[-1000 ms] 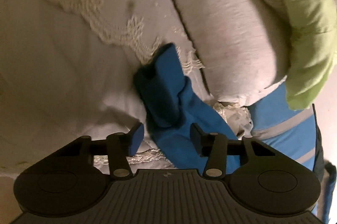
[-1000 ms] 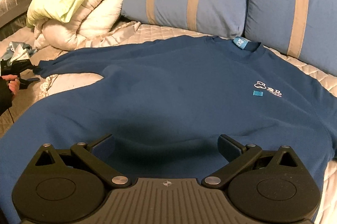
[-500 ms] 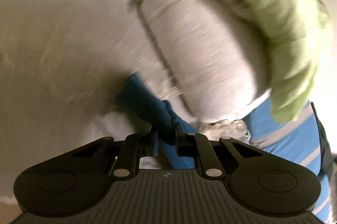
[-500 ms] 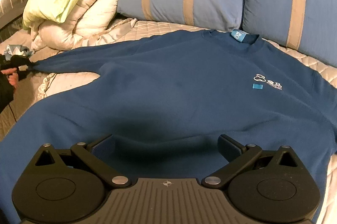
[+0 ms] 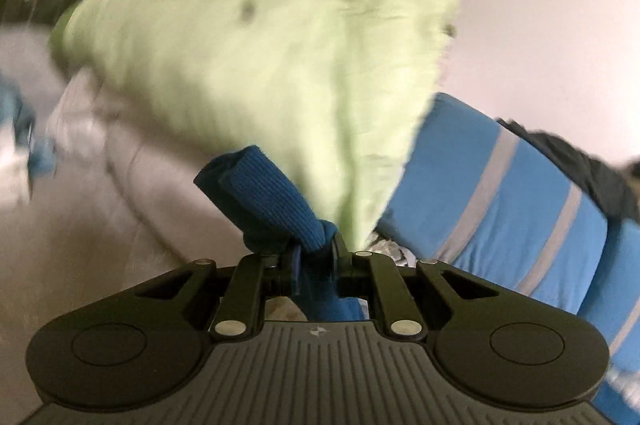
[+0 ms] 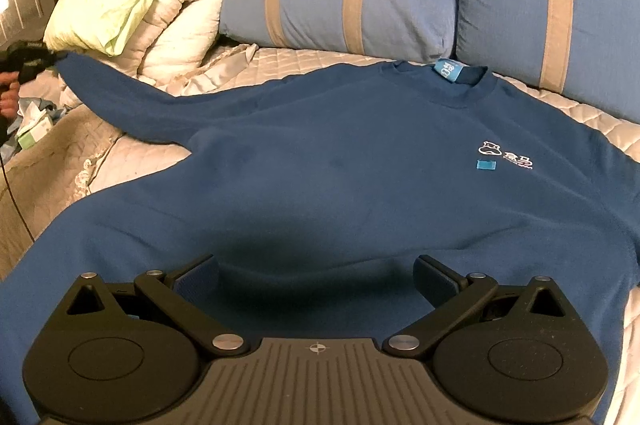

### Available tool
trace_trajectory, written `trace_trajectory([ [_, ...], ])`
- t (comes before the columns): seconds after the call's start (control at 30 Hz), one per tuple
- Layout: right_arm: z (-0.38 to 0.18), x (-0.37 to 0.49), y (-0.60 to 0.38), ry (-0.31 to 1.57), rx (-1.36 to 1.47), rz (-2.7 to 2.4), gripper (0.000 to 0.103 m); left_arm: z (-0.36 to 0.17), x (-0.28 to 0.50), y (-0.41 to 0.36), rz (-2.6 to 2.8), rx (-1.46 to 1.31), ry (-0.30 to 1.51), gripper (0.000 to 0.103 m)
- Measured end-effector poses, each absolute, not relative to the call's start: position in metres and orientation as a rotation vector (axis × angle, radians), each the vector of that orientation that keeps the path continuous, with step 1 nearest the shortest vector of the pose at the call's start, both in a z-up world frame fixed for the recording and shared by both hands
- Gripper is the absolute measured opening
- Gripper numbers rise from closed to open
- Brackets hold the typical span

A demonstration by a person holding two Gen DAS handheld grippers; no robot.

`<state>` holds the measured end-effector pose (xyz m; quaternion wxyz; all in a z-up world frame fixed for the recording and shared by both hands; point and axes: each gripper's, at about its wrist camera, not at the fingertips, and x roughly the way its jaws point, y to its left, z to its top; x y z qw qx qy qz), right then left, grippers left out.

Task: Fold clothes
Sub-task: 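Lift the held sleeve with the left gripper and lay it across the chest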

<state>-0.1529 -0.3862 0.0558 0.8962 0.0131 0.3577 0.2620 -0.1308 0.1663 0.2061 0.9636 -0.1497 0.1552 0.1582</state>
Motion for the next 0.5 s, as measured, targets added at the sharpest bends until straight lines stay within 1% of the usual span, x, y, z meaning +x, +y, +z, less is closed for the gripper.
trace_trajectory([
  [0.5, 0.053, -0.151, -0.395, 0.734, 0.071, 0.560, 0.103, 0.234, -0.060, 0.040, 0.039, -0.103, 0.296, 0.014],
])
